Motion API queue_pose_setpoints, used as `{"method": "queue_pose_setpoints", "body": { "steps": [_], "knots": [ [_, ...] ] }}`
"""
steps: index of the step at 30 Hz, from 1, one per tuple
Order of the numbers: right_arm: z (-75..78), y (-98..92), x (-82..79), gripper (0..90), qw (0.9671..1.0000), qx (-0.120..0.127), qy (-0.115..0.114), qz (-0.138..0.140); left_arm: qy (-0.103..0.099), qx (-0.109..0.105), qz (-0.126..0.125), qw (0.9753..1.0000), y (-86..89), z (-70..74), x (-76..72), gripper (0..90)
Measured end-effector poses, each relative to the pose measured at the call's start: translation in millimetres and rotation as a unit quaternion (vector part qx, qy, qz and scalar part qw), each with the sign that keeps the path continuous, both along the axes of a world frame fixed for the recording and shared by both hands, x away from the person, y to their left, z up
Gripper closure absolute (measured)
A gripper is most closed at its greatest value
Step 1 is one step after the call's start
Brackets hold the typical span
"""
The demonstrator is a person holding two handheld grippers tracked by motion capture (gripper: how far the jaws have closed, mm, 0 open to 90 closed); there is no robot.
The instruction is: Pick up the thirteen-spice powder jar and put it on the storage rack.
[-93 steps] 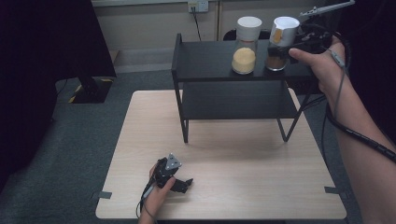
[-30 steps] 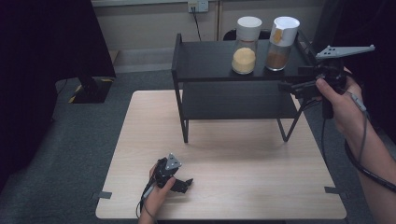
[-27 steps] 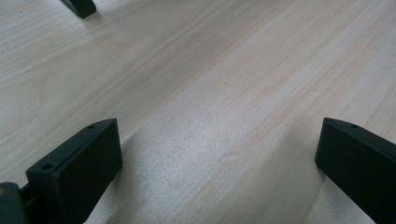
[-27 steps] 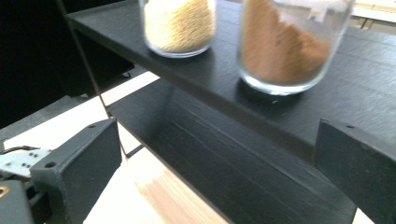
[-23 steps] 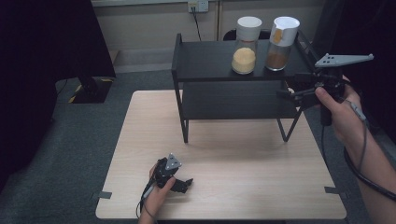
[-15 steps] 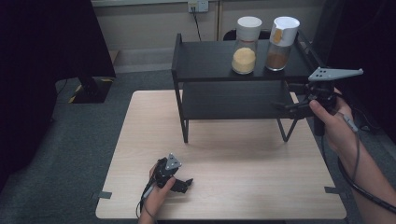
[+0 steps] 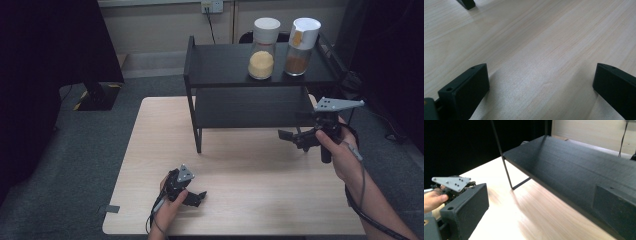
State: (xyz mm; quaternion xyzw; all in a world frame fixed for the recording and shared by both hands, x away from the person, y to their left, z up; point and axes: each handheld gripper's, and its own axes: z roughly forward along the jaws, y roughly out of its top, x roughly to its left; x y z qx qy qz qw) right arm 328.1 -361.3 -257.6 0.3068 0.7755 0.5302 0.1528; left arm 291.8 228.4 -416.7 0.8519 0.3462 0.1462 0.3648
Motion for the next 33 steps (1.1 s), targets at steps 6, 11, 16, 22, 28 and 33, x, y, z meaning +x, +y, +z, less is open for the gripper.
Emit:
{"method": "queue_pose_setpoints", "body": {
  "steps": [6, 11, 16, 22, 28, 33],
  "knots": [
    [-28.6, 1.3, -0.3, 0.0, 0.9998, 0.005, 0.012, 0.014, 0.0, 0.0, 0.0, 1.0, 0.0, 0.0, 0.0, 0.2],
    [-51.2, 4.6, 0.0, 0.0, 0.9994, -0.004, 0.029, 0.02, 0.0, 0.0, 0.0, 1.0, 0.0, 0.0, -0.1, 0.2],
    [-72.4, 3.2, -3.0, 0.0, 0.9991, -0.009, 0.036, 0.022, 0.0, 0.0, 0.0, 1.0, 0.0, 0.0, 0.0, 0.2],
    [-93.2, 5.1, -12.1, 0.1, 0.9989, -0.029, 0.031, 0.019, 0.0, 0.0, 0.0, 1.0, 0.0, -0.1, 0.0, 0.2],
    [-122.5, 7.0, -22.4, 0.6, 0.9977, -0.05, 0.041, 0.019, 0.0, 0.0, 0.0, 1.0, 0.0, 0.0, 0.0, 0.2],
    [-144.0, 3.8, -26.6, 0.7, 0.9954, -0.069, 0.065, 0.008, 0.0, 0.0, 0.0, 1.0, -0.1, -0.1, -0.1, 0.2]
  ]
}}
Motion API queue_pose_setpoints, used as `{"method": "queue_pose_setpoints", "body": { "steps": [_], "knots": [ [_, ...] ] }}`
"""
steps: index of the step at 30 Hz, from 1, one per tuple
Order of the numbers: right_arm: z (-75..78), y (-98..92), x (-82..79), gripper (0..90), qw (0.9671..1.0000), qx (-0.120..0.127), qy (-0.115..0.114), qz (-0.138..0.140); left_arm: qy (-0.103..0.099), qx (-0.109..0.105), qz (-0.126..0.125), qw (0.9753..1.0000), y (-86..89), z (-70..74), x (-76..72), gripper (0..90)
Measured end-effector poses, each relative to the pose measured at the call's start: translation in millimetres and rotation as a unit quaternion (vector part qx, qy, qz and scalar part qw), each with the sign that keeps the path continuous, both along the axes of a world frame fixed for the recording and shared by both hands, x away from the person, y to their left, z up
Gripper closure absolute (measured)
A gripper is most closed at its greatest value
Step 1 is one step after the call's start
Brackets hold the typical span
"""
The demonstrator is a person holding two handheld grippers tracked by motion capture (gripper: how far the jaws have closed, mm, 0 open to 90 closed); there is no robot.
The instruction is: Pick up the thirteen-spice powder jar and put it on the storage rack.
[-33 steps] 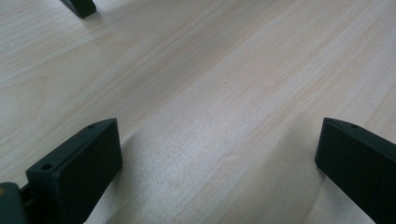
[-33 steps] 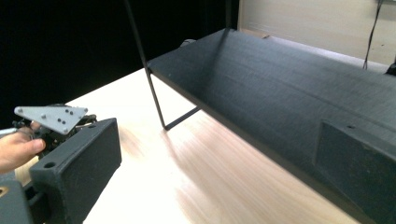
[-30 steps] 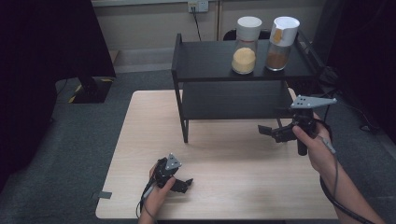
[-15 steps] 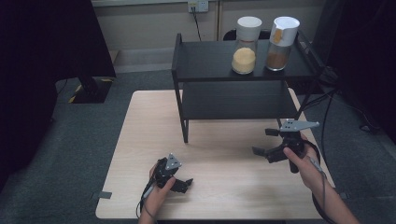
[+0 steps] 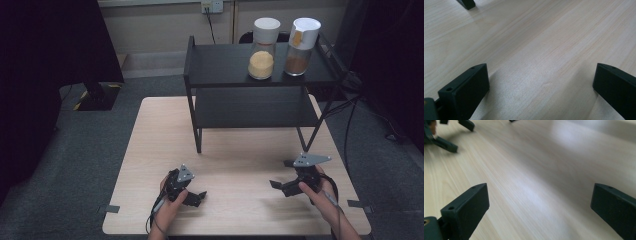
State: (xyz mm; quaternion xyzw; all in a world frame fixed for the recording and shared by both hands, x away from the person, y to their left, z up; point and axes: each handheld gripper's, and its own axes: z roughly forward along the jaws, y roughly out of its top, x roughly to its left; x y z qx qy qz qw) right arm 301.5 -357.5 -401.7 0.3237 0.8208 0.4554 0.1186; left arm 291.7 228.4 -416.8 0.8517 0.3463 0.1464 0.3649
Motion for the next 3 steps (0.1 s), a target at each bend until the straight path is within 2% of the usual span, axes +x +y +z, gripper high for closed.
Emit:
{"method": "queue_pose_setpoints", "body": {
  "steps": [3],
  "knots": [
    [-5.9, -1.3, -2.8, 0.7, 0.9999, -0.015, 0.002, -0.005, 0.0, 0.0, 0.0, 1.0, 0.0, 0.1, 0.1, 0.1]
  ]
}}
